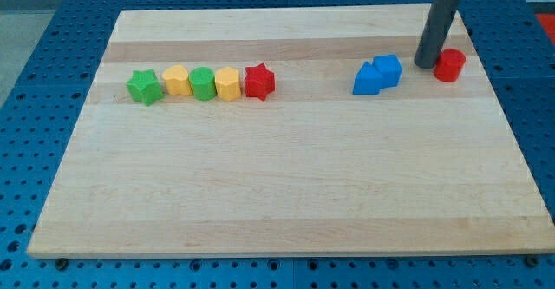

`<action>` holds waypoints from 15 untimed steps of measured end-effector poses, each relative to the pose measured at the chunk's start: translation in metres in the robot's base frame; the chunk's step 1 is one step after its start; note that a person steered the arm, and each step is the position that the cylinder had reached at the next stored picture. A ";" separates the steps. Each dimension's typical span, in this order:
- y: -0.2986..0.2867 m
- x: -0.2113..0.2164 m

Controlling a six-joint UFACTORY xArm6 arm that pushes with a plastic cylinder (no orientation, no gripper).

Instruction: Move the blue cube towards the left

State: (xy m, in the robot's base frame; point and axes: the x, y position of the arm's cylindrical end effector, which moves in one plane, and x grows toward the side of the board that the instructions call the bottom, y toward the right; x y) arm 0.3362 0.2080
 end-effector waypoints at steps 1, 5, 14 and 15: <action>-0.028 0.000; -0.100 0.002; -0.069 0.053; -0.069 0.041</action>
State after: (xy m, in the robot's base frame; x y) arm 0.3773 0.1394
